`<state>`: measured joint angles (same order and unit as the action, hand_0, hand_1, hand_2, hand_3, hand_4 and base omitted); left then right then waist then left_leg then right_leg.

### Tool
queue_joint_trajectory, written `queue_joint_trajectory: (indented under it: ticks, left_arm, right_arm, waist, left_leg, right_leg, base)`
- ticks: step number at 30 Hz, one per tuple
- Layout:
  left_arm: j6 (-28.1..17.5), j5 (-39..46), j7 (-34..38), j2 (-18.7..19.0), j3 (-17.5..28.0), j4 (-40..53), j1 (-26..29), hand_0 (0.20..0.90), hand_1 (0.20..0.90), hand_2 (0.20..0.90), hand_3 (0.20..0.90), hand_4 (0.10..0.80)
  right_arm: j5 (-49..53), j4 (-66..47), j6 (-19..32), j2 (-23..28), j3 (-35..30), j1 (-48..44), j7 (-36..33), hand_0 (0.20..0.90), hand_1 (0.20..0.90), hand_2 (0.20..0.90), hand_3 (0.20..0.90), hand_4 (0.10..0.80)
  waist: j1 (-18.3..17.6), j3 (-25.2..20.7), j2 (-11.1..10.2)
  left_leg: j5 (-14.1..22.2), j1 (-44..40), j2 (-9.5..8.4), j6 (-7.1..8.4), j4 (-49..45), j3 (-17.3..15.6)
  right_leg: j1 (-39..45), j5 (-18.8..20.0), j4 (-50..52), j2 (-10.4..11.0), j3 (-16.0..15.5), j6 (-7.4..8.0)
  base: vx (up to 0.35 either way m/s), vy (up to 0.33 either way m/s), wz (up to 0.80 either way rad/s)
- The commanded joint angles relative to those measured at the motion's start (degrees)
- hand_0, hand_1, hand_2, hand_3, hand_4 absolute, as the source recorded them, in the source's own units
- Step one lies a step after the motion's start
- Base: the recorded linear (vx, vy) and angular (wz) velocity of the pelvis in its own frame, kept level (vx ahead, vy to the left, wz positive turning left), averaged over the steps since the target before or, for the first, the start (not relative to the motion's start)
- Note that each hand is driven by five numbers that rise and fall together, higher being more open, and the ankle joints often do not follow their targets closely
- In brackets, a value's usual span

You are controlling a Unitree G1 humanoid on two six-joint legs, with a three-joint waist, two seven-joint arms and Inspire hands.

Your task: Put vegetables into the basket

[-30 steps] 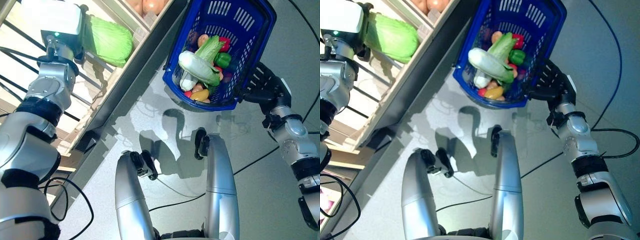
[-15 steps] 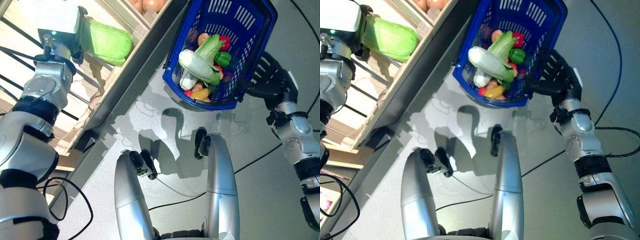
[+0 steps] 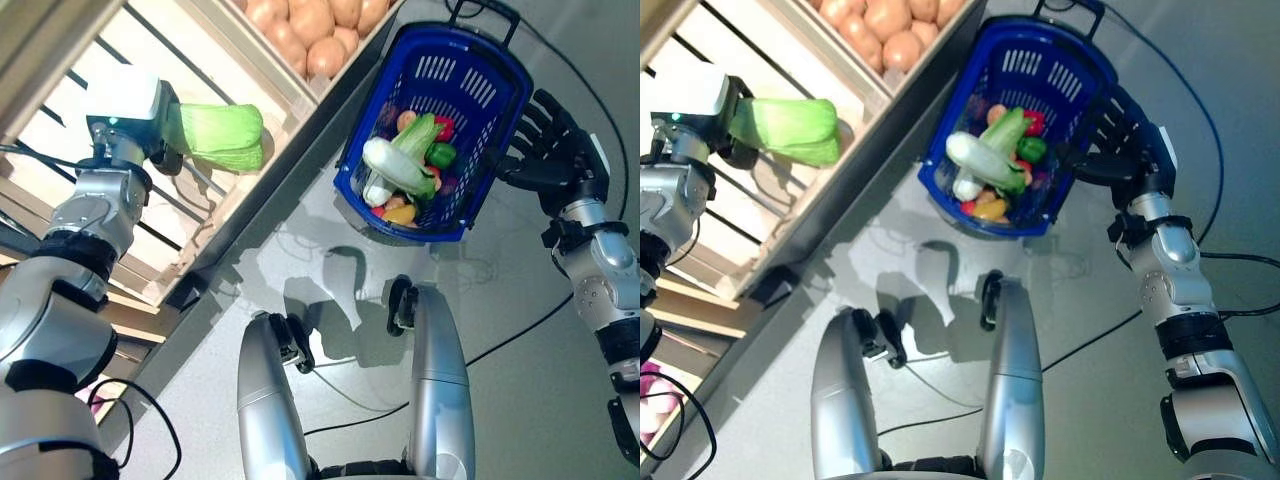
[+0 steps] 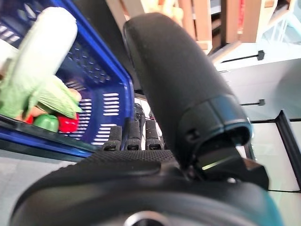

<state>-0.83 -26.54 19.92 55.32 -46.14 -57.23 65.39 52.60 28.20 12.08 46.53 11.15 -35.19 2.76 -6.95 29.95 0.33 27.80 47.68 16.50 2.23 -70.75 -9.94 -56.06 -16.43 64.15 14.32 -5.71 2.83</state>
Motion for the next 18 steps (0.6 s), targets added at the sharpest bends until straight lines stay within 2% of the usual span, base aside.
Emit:
queue_joint_trajectory:
  ticks: [1, 5, 8, 9, 10, 11, 13, 14, 15, 17, 18]
  left_arm:
    - [-1.8, 2.78, 5.99, 8.54, 5.7, 0.7, 0.73, 0.3, 0.3, 0.3, 0.3, 0.4]
    - [-5.09, 4.76, 6.48, 8.81, 10.71, 3.41, -5.31, 0.3, 0.3, 0.3, 0.3, 0.4]
    - [-8.96, 11.41, 6.6, 7.13, 16.49, 6.12, -10.65, 0.3, 0.3, 0.3, 0.3, 0.4]
    - [-10.49, 13.53, 6.15, 6.32, 18.27, 6.92, -12.14, 0.3, 0.3, 0.3, 0.3, 0.4]
    - [-12.67, 15.64, 4.72, 4.43, 21.32, 8.54, -15.14, 0.3, 0.3, 0.3, 0.3, 0.4]
    - [-13.25, 16.45, 4.24, 3.96, 22.41, 9.13, -16.33, 0.3, 0.3, 0.3, 0.3, 0.4]
    - [-16.28, 21.57, 1.72, 1.37, 26.28, 11.33, -20.52, 0.3, 0.3, 0.3, 0.3, 0.4]
    - [-17.0, 24.24, -0.32, -0.7, 29.31, 13.42, -23.78, 0.3, 0.3, 0.3, 0.3, 0.4]
    - [-17.42, 25.49, -1.06, -1.36, 30.37, 14.09, -25.0, 0.3, 0.3, 0.3, 0.3, 0.4]
    - [-19.77, 33.38, -6.3, -7.24, 35.89, 18.03, -31.75, 0.3, 0.3, 0.3, 0.3, 0.4]
    - [-20.39, 35.55, -8.05, -8.99, 37.0, 19.23, -33.5, 0.3, 0.3, 0.3, 0.3, 0.4]
  right_arm:
    - [2.01, -6.56, 7.32, -0.9, -6.99, 1.22, 1.6, 0.9, 0.9, 0.9, 0.9, 0.8]
    - [-0.11, -8.22, 6.58, -3.52, -7.98, 4.61, 2.81, 0.9, 0.9, 0.9, 0.9, 0.8]
    - [-2.31, -9.79, 5.6, -6.03, -7.77, 6.81, 3.05, 0.9, 0.9, 0.9, 0.9, 0.8]
    - [-2.92, -9.99, 5.74, -7.03, -7.59, 7.35, 3.51, 0.9, 0.9, 0.9, 0.9, 0.8]
    - [-4.44, -10.26, 5.65, -9.06, -7.5, 8.45, 3.81, 0.9, 0.9, 0.9, 0.9, 0.8]
    - [-4.98, -10.44, 5.64, -9.54, -7.37, 8.92, 3.96, 0.9, 0.9, 0.9, 0.9, 0.8]
    - [-6.75, -11.3, 5.5, -11.57, -7.24, 11.26, 5.37, 0.9, 0.9, 0.9, 0.9, 0.8]
    - [-7.77, -11.98, 4.83, -12.88, -7.06, 13.1, 6.27, 0.9, 0.9, 0.9, 0.9, 0.8]
    - [-8.0, -12.21, 4.63, -13.3, -6.95, 13.74, 6.78, 0.9, 0.9, 0.9, 0.9, 0.8]
    - [-9.76, -13.22, 3.58, -16.15, -6.91, 17.34, 9.25, 0.9, 0.9, 0.9, 0.9, 0.8]
    - [-10.46, -13.51, 3.39, -16.85, -6.8, 18.21, 10.09, 0.9, 0.9, 0.9, 0.9, 0.8]
  waist:
    - [0.17, -6.63, -0.28]
    - [0.18, -9.3, -0.09]
    - [0.5, -11.69, -0.16]
    - [0.69, -12.39, -0.28]
    - [1.2, -13.88, -0.41]
    - [1.2, -14.15, -0.41]
    - [1.66, -16.03, -0.51]
    - [1.86, -17.54, -0.51]
    - [1.87, -17.96, -0.48]
    - [2.33, -21.43, -0.47]
    - [2.44, -22.32, -0.44]
  left_leg:
    - [-6.99, -7.72, 0.58, 4.34, 14.16, 3.18]
    - [-8.83, -14.47, -0.17, 3.86, 20.52, 1.8]
    - [-10.57, -20.72, -0.99, 3.55, 26.82, 0.94]
    - [-12.7, -21.86, -1.22, 3.01, 29.28, 0.41]
    - [-14.1, -25.34, -2.04, 2.97, 33.04, 0.29]
    - [-14.68, -26.62, -2.29, 2.97, 34.46, 0.2]
    - [-16.77, -30.97, -3.13, 3.02, 39.6, -0.37]
    - [-18.48, -34.43, -3.62, 3.03, 44.04, -1.0]
    - [-19.01, -35.61, -3.83, 3.0, 45.29, -1.21]
    - [-22.28, -41.52, -5.26, 2.97, 53.67, -2.24]
    - [-23.3, -43.23, -5.69, 3.01, 56.42, -2.51]
  right_leg:
    - [13.99, 0.15, -8.66, 5.15, 1.73, 2.59]
    - [20.58, 0.84, -13.84, 4.6, 1.06, 2.37]
    - [26.78, 1.46, -18.98, 4.24, 0.16, 2.41]
    - [28.05, 3.17, -21.33, 4.19, -0.51, 2.01]
    - [31.44, 3.93, -24.32, 4.14, -1.44, 2.35]
    - [32.7, 4.27, -25.5, 4.04, -1.75, 2.45]
    - [37.1, 5.61, -30.58, 3.17, -2.89, 2.93]
    - [40.65, 6.68, -35.14, 2.24, -3.74, 3.26]
    - [41.87, 7.1, -36.49, 1.94, -4.02, 3.34]
    - [48.41, 9.58, -45.56, 0.17, -5.26, 4.02]
    - [50.35, 10.39, -48.4, -0.4, -5.62, 4.23]
  base:
    - [0.192, -0.039, -0.08]
    - [0.108, -0.041, -0.1]
    - [0.068, -0.088, 0.0]
    - [0.06, -0.113, -0.01]
    - [0.047, -0.095, 0.03]
    - [0.16, -0.088, 0.09]
    - [0.174, -0.085, 0.1]
    - [0.186, -0.08, 0.04]
    - [0.231, -0.09, -0.05]
    - [0.266, -0.103, -0.1]
    - [0.206, -0.094, -0.05]
